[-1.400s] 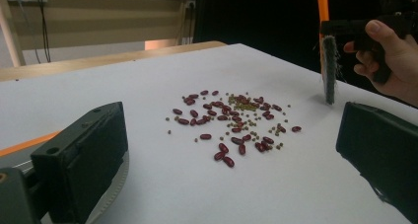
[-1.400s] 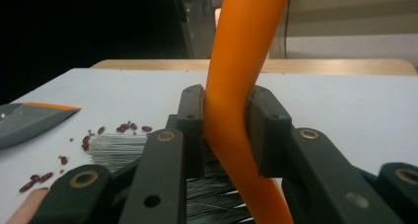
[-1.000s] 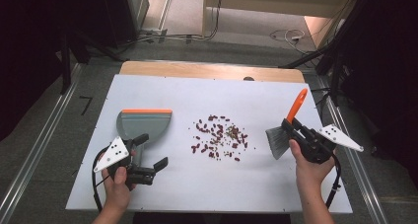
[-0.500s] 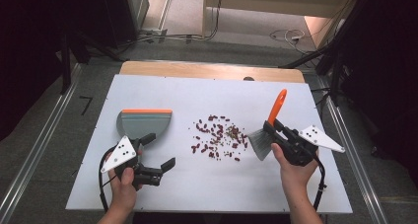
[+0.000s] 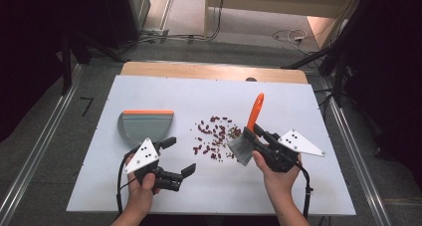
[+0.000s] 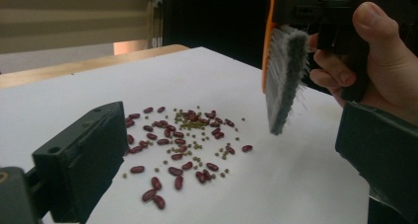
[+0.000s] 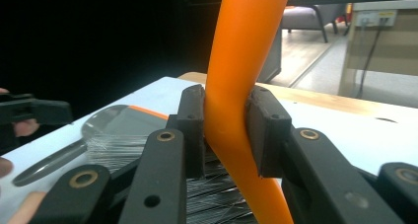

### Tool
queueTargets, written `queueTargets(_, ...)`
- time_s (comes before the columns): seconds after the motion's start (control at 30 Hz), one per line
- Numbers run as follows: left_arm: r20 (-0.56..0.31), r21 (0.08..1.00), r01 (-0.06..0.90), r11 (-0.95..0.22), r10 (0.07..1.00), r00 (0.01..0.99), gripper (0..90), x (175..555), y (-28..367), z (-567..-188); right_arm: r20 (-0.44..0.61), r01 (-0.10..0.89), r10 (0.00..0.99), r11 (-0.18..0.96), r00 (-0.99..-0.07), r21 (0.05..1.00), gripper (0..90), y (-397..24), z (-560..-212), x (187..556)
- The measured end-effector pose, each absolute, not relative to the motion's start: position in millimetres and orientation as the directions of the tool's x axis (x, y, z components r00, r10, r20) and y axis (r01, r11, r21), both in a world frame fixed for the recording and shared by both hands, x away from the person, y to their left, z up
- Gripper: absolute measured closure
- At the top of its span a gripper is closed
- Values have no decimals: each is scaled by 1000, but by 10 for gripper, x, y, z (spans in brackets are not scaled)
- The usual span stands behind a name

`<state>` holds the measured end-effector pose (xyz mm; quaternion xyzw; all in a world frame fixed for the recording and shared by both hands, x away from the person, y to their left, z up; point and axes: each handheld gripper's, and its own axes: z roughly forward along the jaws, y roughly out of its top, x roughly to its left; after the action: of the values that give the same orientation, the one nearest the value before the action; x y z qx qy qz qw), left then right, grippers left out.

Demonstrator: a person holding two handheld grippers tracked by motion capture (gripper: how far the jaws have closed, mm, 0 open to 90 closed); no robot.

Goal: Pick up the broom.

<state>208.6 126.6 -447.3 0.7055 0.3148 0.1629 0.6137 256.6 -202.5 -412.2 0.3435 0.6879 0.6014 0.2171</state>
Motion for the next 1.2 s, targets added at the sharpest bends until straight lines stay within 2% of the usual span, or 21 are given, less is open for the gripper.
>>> queueTargets(0.3,-186,953,293,-79,611,770,62,2055,1009,-4476,105,202,695,59,-711,978,686,-1735,-4136,2444)
queueTargets(0.5,-184,939,327,-109,644,743,237,2031,864,-4475,104,201,671,68,-734,977,686,-1566,-4155,2363)
queueTargets(0.97,-223,920,372,-123,617,755,572,2007,761,-4494,76,168,630,88,-773,982,686,-1291,-4167,2177)
queueTargets(1.13,-232,913,388,-124,625,746,756,2016,783,-4503,82,171,636,79,-768,982,686,-1262,-4162,2135)
queueTargets(1.2,-219,916,379,-131,628,746,794,2010,787,-4493,79,167,639,79,-765,983,685,-1258,-4167,2129)
